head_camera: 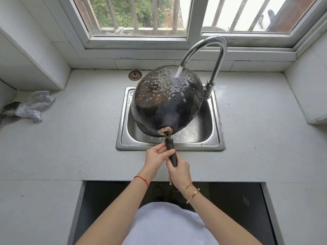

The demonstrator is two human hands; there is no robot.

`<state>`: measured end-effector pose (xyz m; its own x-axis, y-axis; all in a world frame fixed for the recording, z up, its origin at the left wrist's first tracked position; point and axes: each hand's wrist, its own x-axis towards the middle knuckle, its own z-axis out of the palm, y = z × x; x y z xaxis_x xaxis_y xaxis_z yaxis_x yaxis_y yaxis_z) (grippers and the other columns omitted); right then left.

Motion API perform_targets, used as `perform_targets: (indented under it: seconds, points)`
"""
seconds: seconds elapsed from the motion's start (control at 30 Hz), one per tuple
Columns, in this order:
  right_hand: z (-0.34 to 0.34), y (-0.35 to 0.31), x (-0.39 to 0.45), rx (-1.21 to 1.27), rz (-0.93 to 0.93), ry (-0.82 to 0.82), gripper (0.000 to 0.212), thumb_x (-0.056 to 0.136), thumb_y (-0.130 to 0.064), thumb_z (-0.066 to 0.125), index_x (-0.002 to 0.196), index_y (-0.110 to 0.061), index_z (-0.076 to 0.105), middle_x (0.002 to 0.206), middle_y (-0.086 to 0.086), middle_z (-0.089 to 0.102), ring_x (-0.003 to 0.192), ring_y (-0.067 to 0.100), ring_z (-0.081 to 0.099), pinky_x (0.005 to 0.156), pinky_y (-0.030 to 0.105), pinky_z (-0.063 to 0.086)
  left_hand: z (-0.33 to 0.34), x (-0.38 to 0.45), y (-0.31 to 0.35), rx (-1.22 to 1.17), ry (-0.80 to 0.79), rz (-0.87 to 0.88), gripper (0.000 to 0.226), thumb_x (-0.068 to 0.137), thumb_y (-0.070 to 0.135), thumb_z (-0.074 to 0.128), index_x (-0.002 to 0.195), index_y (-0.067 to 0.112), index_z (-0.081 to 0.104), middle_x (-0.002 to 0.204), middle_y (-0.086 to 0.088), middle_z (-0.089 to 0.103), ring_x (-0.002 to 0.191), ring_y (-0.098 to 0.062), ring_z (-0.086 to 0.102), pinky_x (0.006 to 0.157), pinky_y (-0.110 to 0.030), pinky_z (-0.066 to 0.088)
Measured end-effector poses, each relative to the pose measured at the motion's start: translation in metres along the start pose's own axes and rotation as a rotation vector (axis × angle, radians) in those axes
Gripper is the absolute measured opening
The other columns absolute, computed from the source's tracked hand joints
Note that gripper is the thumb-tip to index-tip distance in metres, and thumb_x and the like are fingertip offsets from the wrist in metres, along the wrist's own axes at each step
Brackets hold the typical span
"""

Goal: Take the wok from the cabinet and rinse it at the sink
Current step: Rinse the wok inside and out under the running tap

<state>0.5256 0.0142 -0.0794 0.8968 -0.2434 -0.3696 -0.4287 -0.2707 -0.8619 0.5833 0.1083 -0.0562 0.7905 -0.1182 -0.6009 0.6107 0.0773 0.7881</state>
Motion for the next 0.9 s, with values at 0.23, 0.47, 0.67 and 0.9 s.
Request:
perform_targets:
  seconds: [0.23,0.47,0.67,0.9]
  points:
    - [-0.003,0.007,-0.007,0.001,0.014,-0.018,0.014,0.1,-0.03,0.055,0.109,-0.02,0.059,0.072,0.005,0.063,0.049,0.013,0.06,0.046,0.026,0.055,0.002,-0.006,-0.007,0.034,0.009,0.004,0.046,0.083,0.006,0.075,0.127,0.013,0.063,0.104,0.011,0.072,0.111,-0.015,0.066,0.101,-0.039,0.052]
    - [0.0,0.002,-0.004,-0.019,-0.003,-0.005,0.018,0.099,-0.032,0.056,0.107,-0.017,0.061,0.073,0.006,0.064,0.052,0.015,0.062,0.048,0.028,0.058,0.0,-0.006,-0.003,0.024,0.029,0.017,0.046,0.084,0.005,0.074,0.128,0.01,0.062,0.109,0.005,0.072,0.114,-0.016,0.065,0.101,-0.039,0.052]
    - [0.0,-0.01,-0.001,0.027,-0.01,-0.047,0.018,0.1,-0.027,0.054,0.102,-0.01,0.059,0.07,0.011,0.061,0.04,0.009,0.057,0.041,0.022,0.051,-0.004,-0.005,0.006,0.013,0.06,0.037,0.047,0.083,0.005,0.075,0.128,0.009,0.063,0.107,0.006,0.072,0.11,-0.014,0.066,0.101,-0.037,0.052]
    - [0.001,-0.011,0.001,0.024,-0.031,-0.05,0.014,0.1,-0.027,0.054,0.101,-0.013,0.06,0.069,0.01,0.061,0.042,0.009,0.057,0.043,0.022,0.052,-0.004,-0.005,0.007,0.006,0.083,0.03,0.047,0.082,0.004,0.076,0.127,0.009,0.064,0.109,0.003,0.072,0.112,-0.017,0.066,0.102,-0.041,0.051]
